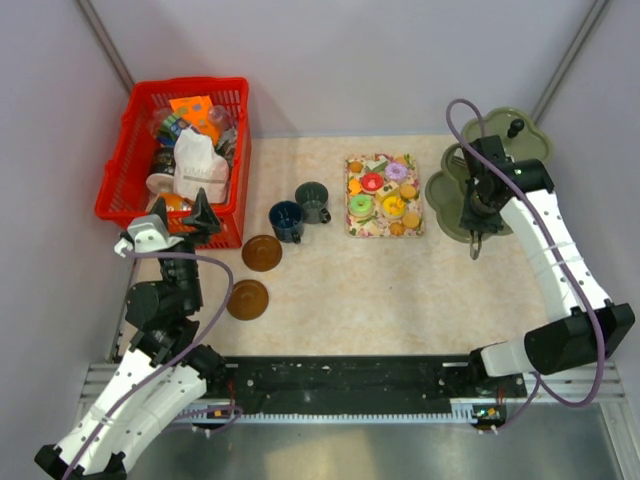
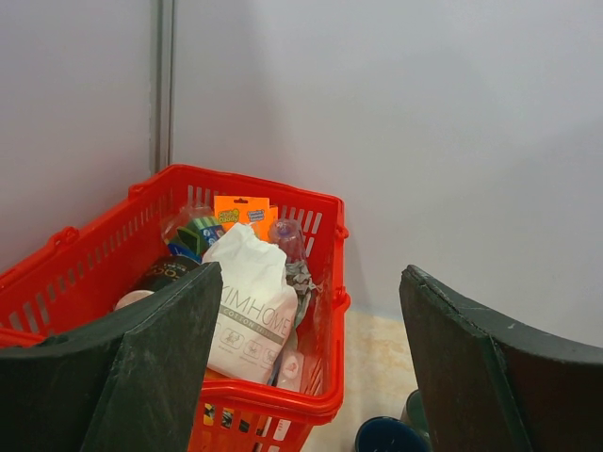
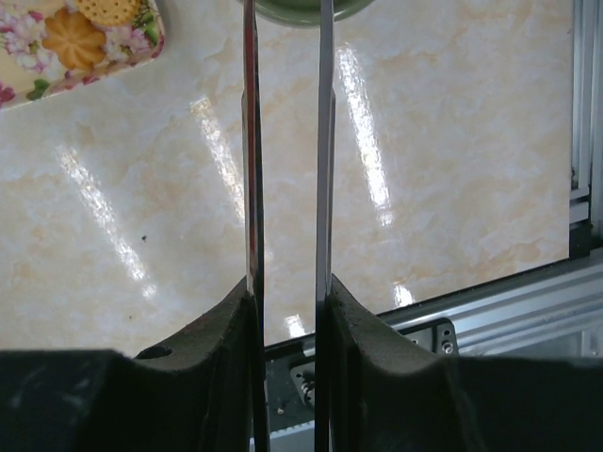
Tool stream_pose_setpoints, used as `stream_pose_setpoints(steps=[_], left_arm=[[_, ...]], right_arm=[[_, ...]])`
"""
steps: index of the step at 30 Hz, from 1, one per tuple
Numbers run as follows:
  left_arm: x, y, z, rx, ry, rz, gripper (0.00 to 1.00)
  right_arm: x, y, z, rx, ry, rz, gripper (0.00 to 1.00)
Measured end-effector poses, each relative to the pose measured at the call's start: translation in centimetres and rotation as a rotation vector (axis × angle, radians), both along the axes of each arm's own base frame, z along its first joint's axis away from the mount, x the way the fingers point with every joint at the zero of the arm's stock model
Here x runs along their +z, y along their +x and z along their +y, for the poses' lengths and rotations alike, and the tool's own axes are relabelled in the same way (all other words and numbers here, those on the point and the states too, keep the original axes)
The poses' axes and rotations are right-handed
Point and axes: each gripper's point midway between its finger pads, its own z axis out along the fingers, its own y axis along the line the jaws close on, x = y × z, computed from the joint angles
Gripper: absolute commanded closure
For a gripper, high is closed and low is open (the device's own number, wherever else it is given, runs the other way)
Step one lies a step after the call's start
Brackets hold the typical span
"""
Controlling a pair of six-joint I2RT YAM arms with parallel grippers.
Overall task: Serve the afternoon tea
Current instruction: Place the desert on the desert table.
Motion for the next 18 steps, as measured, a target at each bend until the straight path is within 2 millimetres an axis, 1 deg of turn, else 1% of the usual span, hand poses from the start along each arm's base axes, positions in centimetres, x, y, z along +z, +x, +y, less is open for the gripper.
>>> stream_pose_setpoints(steps=[7, 18], left_arm=[[0.0, 0.0, 0.0, -0.001, 0.000, 0.000, 0.19], [-0.1, 0.2, -0.1, -0.001, 0.004, 0.006, 0.19]], right_arm=[[-1.1, 0.6, -0.9, -0.010, 0.001, 0.002, 0.83], [-1.0, 2.6, -1.9, -0.044, 0.020, -0.059, 0.82]])
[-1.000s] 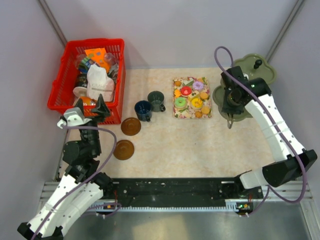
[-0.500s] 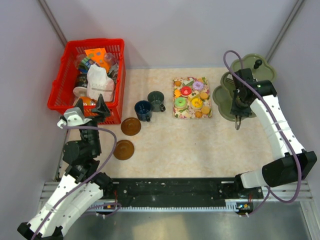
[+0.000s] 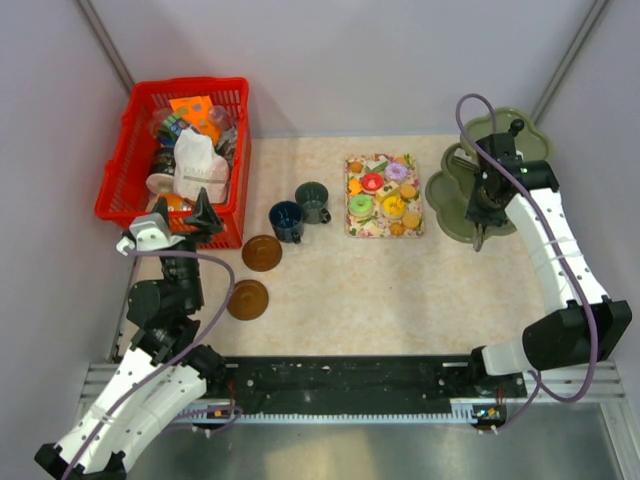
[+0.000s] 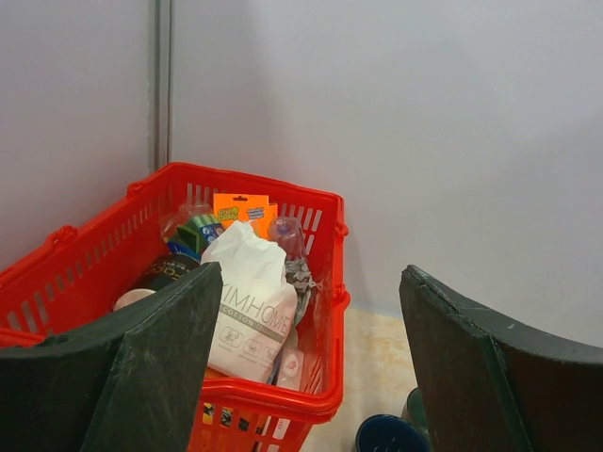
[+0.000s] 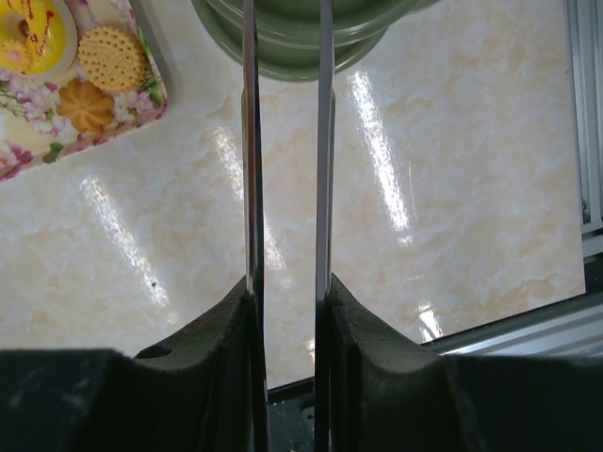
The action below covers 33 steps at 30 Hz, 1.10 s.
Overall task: Serve the afternoon tea
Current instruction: Place the desert on the desert table.
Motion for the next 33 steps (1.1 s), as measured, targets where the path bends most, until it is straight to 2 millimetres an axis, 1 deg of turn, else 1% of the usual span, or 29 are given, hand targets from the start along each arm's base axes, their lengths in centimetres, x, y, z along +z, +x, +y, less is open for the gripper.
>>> stream_pose_setpoints(steps=[7, 10, 13, 16, 28, 33], left_arm=[[-0.1, 0.2, -0.1, 0.000, 0.004, 0.006, 0.19], [-0.1, 0.2, -0.1, 0.000, 0.004, 0.006, 0.19], [-0.1, 0.2, -0.1, -0.001, 0.004, 0.005, 0.19], [-0.1, 0.2, -0.1, -0.001, 0.003, 0.006, 0.19], [-0.2, 0.2, -0.2, -0.003, 0.004, 0.006, 0.19], [-0.3, 0.2, -0.2, -0.003, 0.006, 0.009, 0.19]], right_arm=[[-0.9, 0.8, 0.5, 0.010, 0.026, 0.010, 0.80], [-1.2, 0.8, 0.7, 0.014, 0.035, 0.015, 0.76], [-1.4, 0.7, 0.8, 0.017, 0.039, 0.021, 0.67], [-1.6, 0.6, 0.8, 0.018, 0.041, 0.029, 0.61], [-1.7, 0.4, 0.7, 0.015, 0.035, 0.034, 0.60], [-1.3, 0.1, 0.5, 0.012, 0.026, 0.032, 0.59]])
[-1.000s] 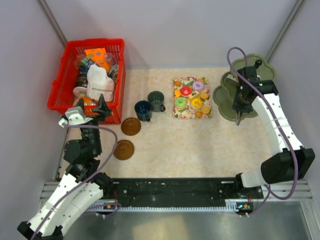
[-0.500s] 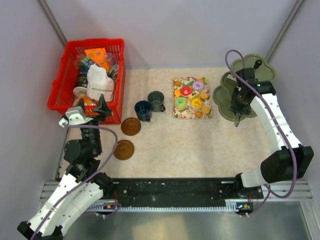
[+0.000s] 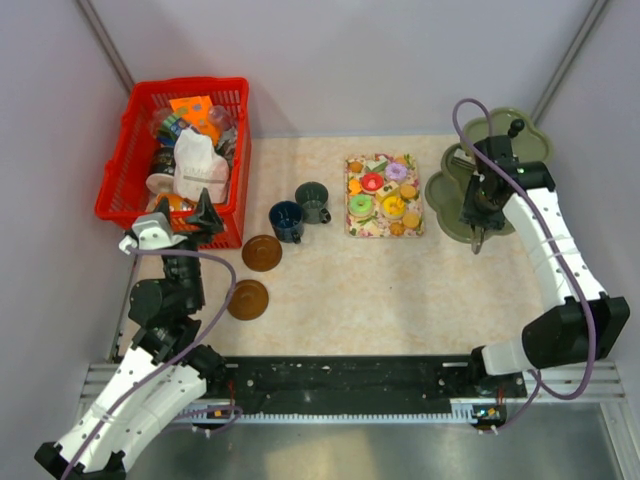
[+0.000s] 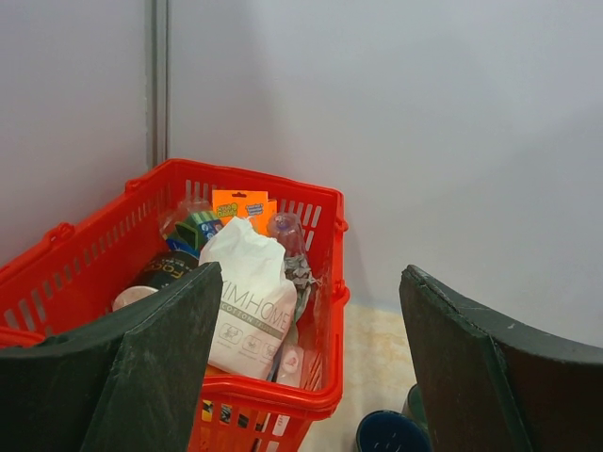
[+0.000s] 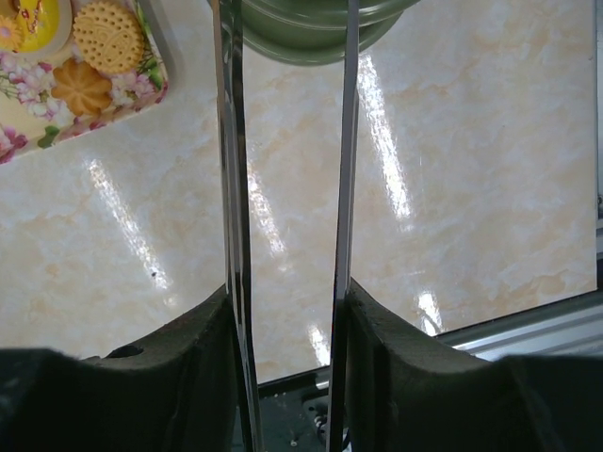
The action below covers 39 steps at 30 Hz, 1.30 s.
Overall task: Serve the afternoon tea
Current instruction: Place the desert on the desert table.
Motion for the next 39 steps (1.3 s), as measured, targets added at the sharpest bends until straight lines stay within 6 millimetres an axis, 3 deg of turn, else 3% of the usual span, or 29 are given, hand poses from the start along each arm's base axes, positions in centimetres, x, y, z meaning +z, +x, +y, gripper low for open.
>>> stream_pose_setpoints(steps=[12, 24, 31, 39], left_arm=[[-0.2, 0.2, -0.1, 0.000, 0.006, 0.009, 0.19], [-0.3, 0.3, -0.2, 0.000, 0.007, 0.011, 0.19], [-0.4, 0.3, -0.2, 0.000, 0.008, 0.013, 0.19], [-0.7, 0.6, -0.4, 0.000, 0.014, 0.023, 0.20]], right_arm=[[1.7, -0.9, -0.1, 0.000, 0.003, -0.031, 0.59], [4.5, -3.0, 0.7, 0.056, 0.062, -0.069, 0.64], [5.5, -3.7, 2.4, 0.116, 0.106, -0.088, 0.65], [5.6, -4.4, 6.5, 0.239, 0.133, -0.079, 0.64]])
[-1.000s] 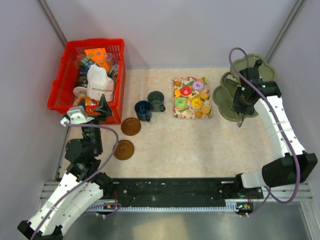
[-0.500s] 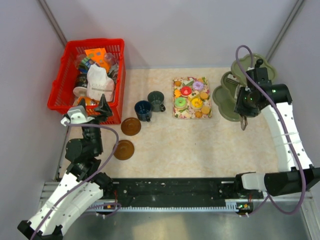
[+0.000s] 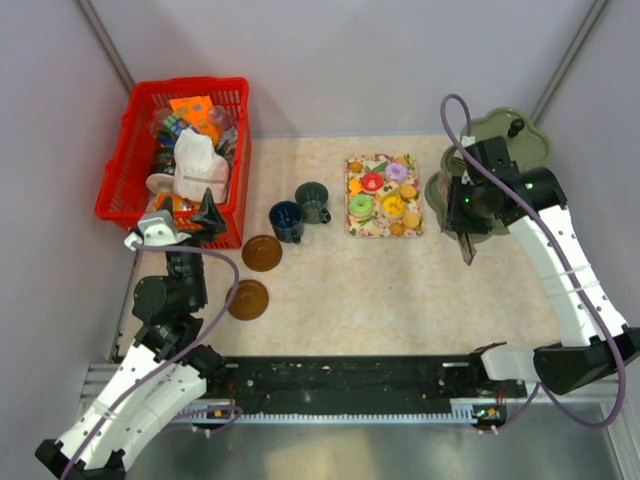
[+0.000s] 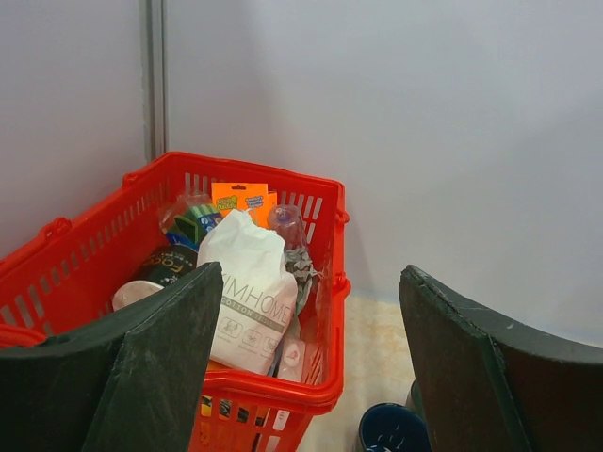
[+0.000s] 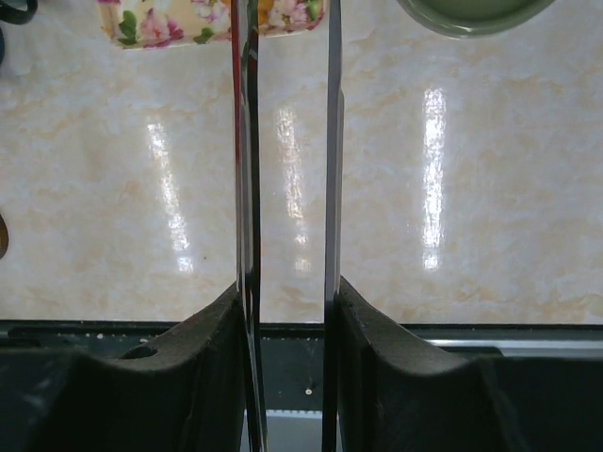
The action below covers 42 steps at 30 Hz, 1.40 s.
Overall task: Serve the afternoon tea
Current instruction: Place the desert on the desert table, then pick up the desert from the tray.
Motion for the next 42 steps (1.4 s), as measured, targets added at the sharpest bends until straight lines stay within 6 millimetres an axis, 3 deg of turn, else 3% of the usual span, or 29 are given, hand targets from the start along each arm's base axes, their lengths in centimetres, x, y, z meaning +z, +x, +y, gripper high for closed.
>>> stream_pose_setpoints(steps=[7, 17, 28, 33, 42], left_arm=[[0.0, 0.0, 0.0, 0.000, 0.000, 0.000, 0.20], [0.0, 0.0, 0.0, 0.000, 0.000, 0.000, 0.20], [0.0, 0.0, 0.0, 0.002, 0.004, 0.000, 0.20], [0.0, 0.0, 0.1, 0.004, 0.009, 0.001, 0.20], [0.0, 0.0, 0.1, 0.005, 0.013, 0.001, 0.20]], right_arm=[[-1.0, 0.6, 3.2, 0.066, 0.035, 0.003, 0.64], [-7.8, 3.0, 5.4, 0.073, 0.038, 0.106, 0.63], [-11.6, 7.0, 5.6, 0.028, 0.104, 0.151, 0.62], [-13.2, 7.5, 5.4, 0.012, 0.121, 0.201, 0.60], [-13.9, 7.4, 5.2, 0.008, 0.113, 0.217, 0.59]])
